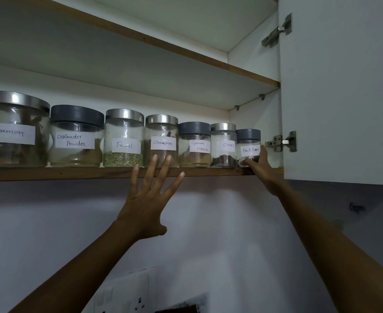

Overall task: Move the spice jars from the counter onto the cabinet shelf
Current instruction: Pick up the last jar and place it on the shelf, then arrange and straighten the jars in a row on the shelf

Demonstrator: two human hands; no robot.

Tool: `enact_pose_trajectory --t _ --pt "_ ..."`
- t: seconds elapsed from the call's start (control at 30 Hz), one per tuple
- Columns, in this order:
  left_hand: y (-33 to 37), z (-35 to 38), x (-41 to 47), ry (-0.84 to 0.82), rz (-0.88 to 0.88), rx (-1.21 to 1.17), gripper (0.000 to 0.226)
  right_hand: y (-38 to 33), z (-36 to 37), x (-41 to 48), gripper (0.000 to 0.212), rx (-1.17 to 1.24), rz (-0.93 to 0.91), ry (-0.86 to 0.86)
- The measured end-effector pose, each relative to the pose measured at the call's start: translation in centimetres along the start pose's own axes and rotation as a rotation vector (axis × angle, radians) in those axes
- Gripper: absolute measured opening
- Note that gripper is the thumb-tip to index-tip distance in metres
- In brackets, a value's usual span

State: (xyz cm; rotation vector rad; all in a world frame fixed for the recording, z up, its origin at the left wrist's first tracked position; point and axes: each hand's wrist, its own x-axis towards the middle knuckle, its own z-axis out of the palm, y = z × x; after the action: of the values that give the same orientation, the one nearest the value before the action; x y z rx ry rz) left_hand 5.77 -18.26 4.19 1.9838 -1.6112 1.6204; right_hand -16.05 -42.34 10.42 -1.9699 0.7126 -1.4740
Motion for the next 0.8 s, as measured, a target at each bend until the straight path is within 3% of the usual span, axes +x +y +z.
enact_pose_trajectory --t 0.13,0.33,0.47,0.67,0.8 --pt "0.1 0.0 0.0 0.004 -0.002 -0.01 0.147 -0.5 0.2 -0.7 0.107 -0.08 0.022 -0.019" --pt "0.1 0.2 0.1 -0.007 -0.006 -0.027 0.141 0.7 0.1 0.0 0.092 -0.177 0.038 -0.012" --pt "0.2 0.0 0.2 -0.013 -0.019 -0.043 0.131 0.9 1.0 -0.7 0.082 -0.195 -0.001 0.115" --pt "-0.1 -1.1 -0.5 0.069 -0.006 -0.073 0.115 -2.5 4.0 -4.5 0.072 -0.549 -0.333 0.474" --pt "-2.0 -3.5 -2.4 0.244 -0.034 -0.136 0.087 -7.2 7.2 -7.1 0.055 -0.633 -0.619 0.538"
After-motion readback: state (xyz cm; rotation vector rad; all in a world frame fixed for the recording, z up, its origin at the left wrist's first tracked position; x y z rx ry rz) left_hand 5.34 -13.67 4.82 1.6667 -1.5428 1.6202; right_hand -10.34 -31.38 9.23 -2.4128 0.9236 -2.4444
